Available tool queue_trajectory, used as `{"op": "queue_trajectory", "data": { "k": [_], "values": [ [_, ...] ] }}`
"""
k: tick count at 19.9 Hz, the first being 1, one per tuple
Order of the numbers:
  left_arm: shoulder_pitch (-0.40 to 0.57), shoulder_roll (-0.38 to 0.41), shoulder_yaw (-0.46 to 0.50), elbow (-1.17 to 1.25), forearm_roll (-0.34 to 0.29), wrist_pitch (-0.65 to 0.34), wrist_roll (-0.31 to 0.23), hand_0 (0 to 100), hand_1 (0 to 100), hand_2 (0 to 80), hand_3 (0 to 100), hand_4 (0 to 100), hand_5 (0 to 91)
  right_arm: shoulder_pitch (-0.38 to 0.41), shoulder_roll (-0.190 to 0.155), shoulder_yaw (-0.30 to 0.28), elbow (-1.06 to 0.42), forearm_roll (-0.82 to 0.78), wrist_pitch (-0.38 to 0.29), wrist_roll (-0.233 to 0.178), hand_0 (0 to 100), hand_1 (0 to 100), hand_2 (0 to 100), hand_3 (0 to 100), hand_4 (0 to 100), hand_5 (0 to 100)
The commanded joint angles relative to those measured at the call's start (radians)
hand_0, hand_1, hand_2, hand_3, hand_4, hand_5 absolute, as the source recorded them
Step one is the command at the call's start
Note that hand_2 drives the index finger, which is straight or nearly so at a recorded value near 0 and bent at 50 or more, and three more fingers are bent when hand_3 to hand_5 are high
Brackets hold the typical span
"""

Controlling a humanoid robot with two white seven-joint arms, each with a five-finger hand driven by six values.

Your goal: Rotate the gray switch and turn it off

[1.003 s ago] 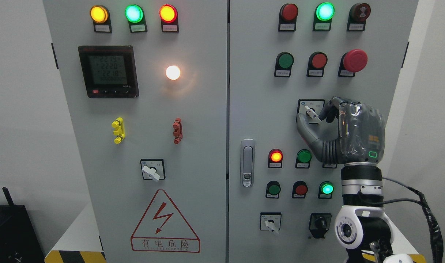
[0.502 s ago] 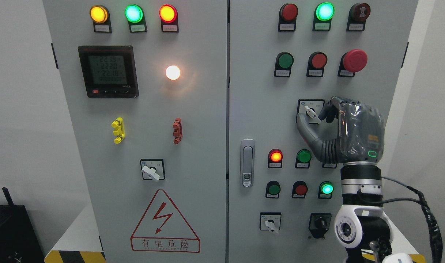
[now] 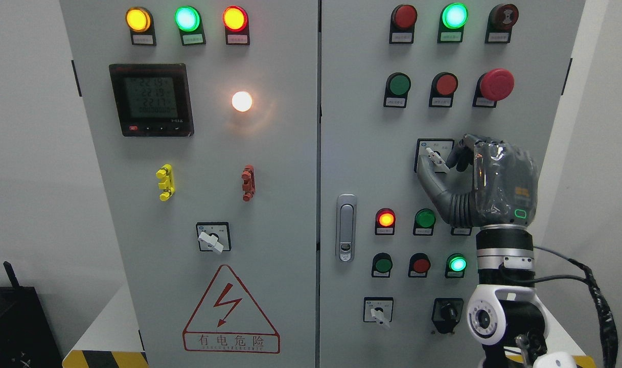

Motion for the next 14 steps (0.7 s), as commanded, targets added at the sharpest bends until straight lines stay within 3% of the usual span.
{"op": "queue_trajectory", "data": {
  "k": [1,14],
  "values": [
    [0.000,0.000,0.032,0.000,0.000,0.000,0.000,12,39,0.0,0,0,0.0,-0.002,-0.032,0.001,0.006,-0.001,0.000,0.000,32,33,69,82,78,89],
    [0.000,0.000,0.032,0.000,0.000,0.000,0.000,12,39,0.0,0,0,0.0,-0.005,-0.030,0.010,0.014,-0.001,0.000,0.016,41,32,70,82,78,90]
  ]
}}
